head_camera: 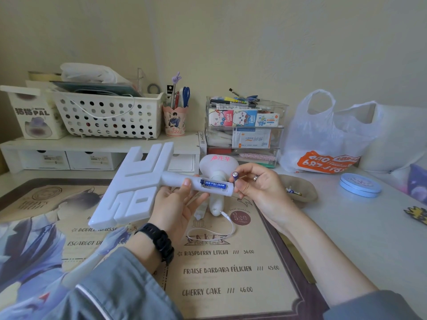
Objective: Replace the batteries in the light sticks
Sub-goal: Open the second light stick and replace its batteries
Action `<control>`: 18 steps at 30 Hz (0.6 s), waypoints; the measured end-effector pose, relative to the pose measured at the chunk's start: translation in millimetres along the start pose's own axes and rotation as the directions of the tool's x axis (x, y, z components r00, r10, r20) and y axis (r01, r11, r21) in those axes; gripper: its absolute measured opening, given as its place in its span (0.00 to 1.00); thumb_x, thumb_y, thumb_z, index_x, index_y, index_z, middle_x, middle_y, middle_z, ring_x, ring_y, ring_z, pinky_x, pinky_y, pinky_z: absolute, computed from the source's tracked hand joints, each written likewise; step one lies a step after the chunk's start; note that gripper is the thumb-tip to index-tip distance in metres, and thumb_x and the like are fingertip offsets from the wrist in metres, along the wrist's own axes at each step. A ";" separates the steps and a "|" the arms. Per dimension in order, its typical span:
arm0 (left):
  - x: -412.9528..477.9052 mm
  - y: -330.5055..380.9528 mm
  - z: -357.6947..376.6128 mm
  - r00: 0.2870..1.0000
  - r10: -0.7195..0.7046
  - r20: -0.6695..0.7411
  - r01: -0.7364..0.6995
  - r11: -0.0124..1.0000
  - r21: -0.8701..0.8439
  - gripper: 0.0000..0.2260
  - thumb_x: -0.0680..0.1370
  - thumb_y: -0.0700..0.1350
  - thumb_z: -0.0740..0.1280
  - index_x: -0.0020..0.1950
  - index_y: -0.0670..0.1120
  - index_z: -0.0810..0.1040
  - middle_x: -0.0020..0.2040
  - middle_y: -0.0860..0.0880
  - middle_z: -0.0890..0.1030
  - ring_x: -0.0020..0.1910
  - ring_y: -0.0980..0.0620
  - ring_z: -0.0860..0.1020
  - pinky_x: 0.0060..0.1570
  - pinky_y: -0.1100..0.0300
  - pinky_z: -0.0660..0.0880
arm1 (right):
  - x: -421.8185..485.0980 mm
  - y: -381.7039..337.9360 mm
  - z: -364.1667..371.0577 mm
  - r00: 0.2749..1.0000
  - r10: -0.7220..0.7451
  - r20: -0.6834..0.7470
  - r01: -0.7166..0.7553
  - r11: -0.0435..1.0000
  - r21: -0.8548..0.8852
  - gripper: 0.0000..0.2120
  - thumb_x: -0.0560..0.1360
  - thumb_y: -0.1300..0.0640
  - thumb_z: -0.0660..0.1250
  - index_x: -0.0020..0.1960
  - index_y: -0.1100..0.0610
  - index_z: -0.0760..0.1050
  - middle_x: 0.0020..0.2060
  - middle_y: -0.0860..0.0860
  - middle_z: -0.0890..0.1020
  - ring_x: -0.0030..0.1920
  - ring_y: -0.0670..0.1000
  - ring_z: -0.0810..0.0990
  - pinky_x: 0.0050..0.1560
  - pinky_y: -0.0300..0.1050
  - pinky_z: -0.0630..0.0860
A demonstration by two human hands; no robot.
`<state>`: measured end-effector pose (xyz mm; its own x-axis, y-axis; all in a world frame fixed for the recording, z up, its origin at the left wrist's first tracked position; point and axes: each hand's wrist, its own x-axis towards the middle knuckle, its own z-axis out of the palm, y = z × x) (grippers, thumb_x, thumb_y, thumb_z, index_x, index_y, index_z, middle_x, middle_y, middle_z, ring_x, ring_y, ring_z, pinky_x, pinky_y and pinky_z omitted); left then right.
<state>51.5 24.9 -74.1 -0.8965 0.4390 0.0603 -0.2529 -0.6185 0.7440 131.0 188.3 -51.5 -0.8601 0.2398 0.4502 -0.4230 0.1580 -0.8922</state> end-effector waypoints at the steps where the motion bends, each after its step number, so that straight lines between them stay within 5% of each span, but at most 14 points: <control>1: -0.1 -0.1 0.0 1.000 -0.001 0.000 0.001 1.000 0.001 0.16 0.81 0.38 0.59 0.63 0.28 0.69 0.57 0.35 0.79 0.53 0.43 0.80 0.45 0.58 0.81 | -0.3 -0.7 0.1 1.000 0.001 0.001 -0.001 1.000 0.001 0.11 0.73 0.72 0.66 0.44 0.56 0.77 0.35 0.47 0.82 0.35 0.44 0.76 0.36 0.40 0.70; 7: 0.7 -0.5 0.7 1.000 0.002 -0.005 -0.002 1.000 0.003 0.16 0.81 0.38 0.59 0.64 0.29 0.68 0.58 0.35 0.79 0.54 0.43 0.80 0.46 0.57 0.81 | -2.8 -7.5 2.6 1.000 0.014 0.004 -0.014 1.000 -0.006 0.11 0.71 0.71 0.69 0.44 0.56 0.78 0.37 0.49 0.82 0.36 0.43 0.78 0.35 0.34 0.73; 18: 1.0 -1.7 1.1 1.000 0.012 0.009 -0.012 1.000 0.008 0.15 0.81 0.38 0.59 0.63 0.28 0.69 0.56 0.36 0.80 0.54 0.43 0.80 0.47 0.56 0.81 | -5.0 -12.2 9.4 0.996 0.001 -0.094 -0.012 0.994 -0.108 0.04 0.74 0.67 0.69 0.45 0.59 0.78 0.32 0.51 0.80 0.25 0.47 0.73 0.28 0.38 0.71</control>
<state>51.5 27.1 -74.6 -0.8959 0.4378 0.0753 -0.2393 -0.6184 0.7486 137.7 176.1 -43.2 -0.8301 0.3290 0.4502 -0.3797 0.2577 -0.8885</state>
